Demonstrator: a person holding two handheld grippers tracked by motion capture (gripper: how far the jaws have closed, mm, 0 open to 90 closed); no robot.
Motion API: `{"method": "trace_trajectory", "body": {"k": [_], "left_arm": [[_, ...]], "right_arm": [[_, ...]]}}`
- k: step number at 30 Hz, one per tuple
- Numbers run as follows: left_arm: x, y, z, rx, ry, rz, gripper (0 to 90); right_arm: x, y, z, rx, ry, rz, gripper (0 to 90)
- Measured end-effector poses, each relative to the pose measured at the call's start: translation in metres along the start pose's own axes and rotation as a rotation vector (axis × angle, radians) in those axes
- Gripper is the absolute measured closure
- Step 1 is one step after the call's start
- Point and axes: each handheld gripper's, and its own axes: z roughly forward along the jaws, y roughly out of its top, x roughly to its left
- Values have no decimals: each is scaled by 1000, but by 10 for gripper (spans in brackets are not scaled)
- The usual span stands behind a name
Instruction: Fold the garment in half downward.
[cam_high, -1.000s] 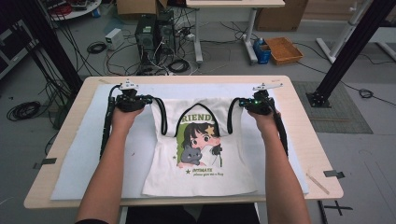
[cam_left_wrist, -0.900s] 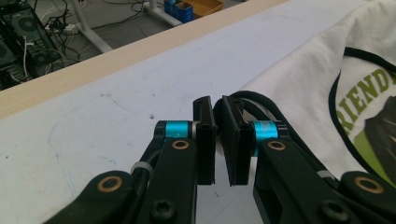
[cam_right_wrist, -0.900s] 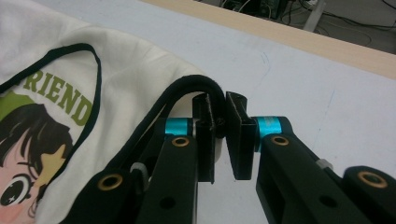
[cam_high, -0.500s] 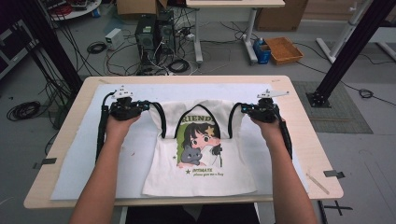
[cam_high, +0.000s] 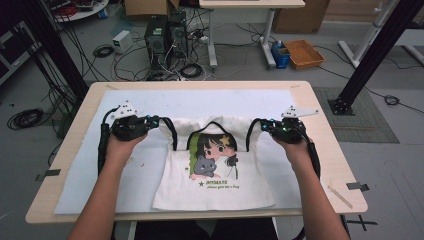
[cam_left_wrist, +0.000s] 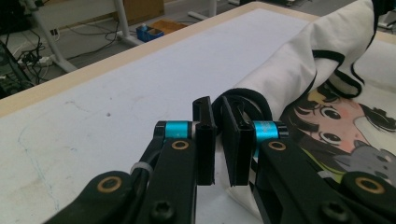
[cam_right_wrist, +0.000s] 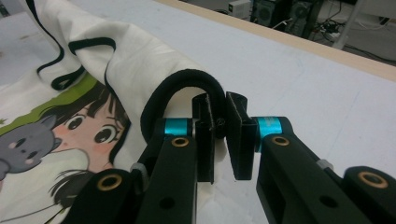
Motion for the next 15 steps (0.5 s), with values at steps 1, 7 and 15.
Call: {"method": "trace_trajectory", "body": {"k": [1,7,15], "left_arm": [[-3,-1,-3,-4,-8,5,835],[-25,-12,-16,-16,-46,33,835],[-51,-39,-33,-17,-99,40,835]], "right_arm": [[2,-2,-2,-5,3,-6,834],[15,-19,-16,-28,36,-28,833],[37,-43,-38,-20,80,-66,831]]}}
